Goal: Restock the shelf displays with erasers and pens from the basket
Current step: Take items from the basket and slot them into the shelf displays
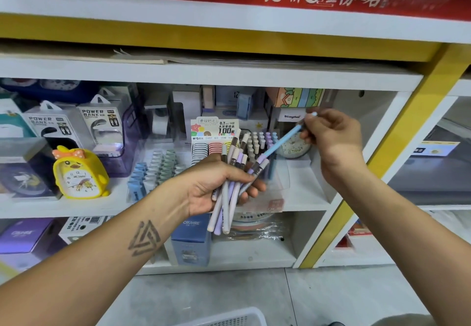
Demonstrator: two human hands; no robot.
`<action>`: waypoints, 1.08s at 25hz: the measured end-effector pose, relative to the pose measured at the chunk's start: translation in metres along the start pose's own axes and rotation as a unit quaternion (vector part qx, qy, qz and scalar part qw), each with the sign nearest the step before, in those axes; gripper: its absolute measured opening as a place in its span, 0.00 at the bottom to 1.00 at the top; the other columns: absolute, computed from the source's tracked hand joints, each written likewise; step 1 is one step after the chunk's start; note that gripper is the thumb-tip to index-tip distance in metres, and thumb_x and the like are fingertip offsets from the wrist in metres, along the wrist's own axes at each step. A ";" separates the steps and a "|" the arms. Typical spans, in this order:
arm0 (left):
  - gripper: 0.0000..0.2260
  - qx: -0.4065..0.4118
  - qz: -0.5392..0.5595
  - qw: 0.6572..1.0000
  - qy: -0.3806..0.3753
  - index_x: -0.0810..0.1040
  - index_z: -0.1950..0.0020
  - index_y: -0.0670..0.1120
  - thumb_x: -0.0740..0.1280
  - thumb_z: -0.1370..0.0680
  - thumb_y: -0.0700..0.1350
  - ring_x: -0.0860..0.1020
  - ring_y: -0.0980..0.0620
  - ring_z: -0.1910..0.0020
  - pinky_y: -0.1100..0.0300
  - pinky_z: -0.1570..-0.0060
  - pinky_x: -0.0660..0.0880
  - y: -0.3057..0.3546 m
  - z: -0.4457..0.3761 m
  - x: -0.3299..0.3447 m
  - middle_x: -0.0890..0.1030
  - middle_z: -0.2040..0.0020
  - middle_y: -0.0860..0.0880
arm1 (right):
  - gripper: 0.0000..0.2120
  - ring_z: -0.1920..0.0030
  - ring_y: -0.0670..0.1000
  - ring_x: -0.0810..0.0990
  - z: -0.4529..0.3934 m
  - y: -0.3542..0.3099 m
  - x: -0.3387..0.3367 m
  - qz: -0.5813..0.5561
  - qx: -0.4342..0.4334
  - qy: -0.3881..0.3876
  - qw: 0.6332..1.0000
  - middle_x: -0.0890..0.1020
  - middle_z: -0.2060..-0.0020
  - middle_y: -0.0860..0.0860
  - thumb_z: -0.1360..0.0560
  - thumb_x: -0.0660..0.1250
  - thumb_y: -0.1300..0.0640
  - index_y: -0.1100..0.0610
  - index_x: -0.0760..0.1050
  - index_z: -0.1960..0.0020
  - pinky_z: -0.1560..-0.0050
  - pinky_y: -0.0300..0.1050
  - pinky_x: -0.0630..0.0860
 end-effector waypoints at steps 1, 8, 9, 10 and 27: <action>0.11 0.007 0.004 1.000 0.014 0.79 0.45 0.29 0.69 0.27 0.30 0.83 0.44 0.64 0.60 0.68 0.80 0.002 0.000 -0.003 0.82 0.52 0.30 | 0.05 0.71 0.48 0.79 -0.003 -0.004 -0.003 0.036 -0.033 0.009 0.999 0.81 0.68 0.53 0.21 0.66 0.66 0.63 0.76 0.45 0.65 0.40 0.79; 0.06 0.054 0.064 0.994 0.065 0.79 0.50 0.30 0.65 0.25 0.29 0.83 0.44 0.63 0.57 0.64 0.81 0.014 0.002 -0.008 0.83 0.56 0.34 | 0.07 0.59 0.45 0.84 0.024 0.015 0.008 0.378 -0.186 -0.177 0.890 0.82 0.58 0.51 0.18 0.64 0.57 0.49 0.66 0.47 0.58 0.47 0.81; 0.07 0.055 0.066 0.994 0.063 0.79 0.49 0.29 0.65 0.26 0.28 0.83 0.43 0.62 0.57 0.63 0.81 0.013 0.002 -0.007 0.83 0.56 0.34 | 0.07 0.58 0.47 0.84 0.026 0.017 0.009 0.384 -0.197 -0.184 0.883 0.82 0.58 0.51 0.18 0.63 0.57 0.49 0.65 0.47 0.57 0.52 0.81; 0.08 0.055 0.067 0.994 0.061 0.79 0.49 0.29 0.65 0.26 0.28 0.84 0.43 0.61 0.56 0.63 0.81 0.013 0.002 -0.006 0.83 0.56 0.34 | 0.07 0.58 0.48 0.84 0.027 0.018 0.009 0.387 -0.202 -0.189 0.880 0.82 0.58 0.52 0.18 0.63 0.57 0.49 0.65 0.48 0.57 0.55 0.81; 0.13 0.058 0.071 0.995 0.038 0.77 0.43 0.28 0.68 0.27 0.28 0.83 0.35 0.50 0.47 0.54 0.82 0.005 0.001 0.000 0.82 0.47 0.31 | 0.09 0.62 0.48 0.77 0.029 0.010 0.024 0.351 -0.128 -0.182 0.910 0.82 0.60 0.52 0.20 0.68 0.52 0.55 0.84 0.52 0.60 0.43 0.74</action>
Point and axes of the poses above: each hand's wrist, its own z-axis away from the middle knuckle, its own x-axis out of the palm, y = z × x, the point moved 4 cm from there along -z, towards the middle knuckle
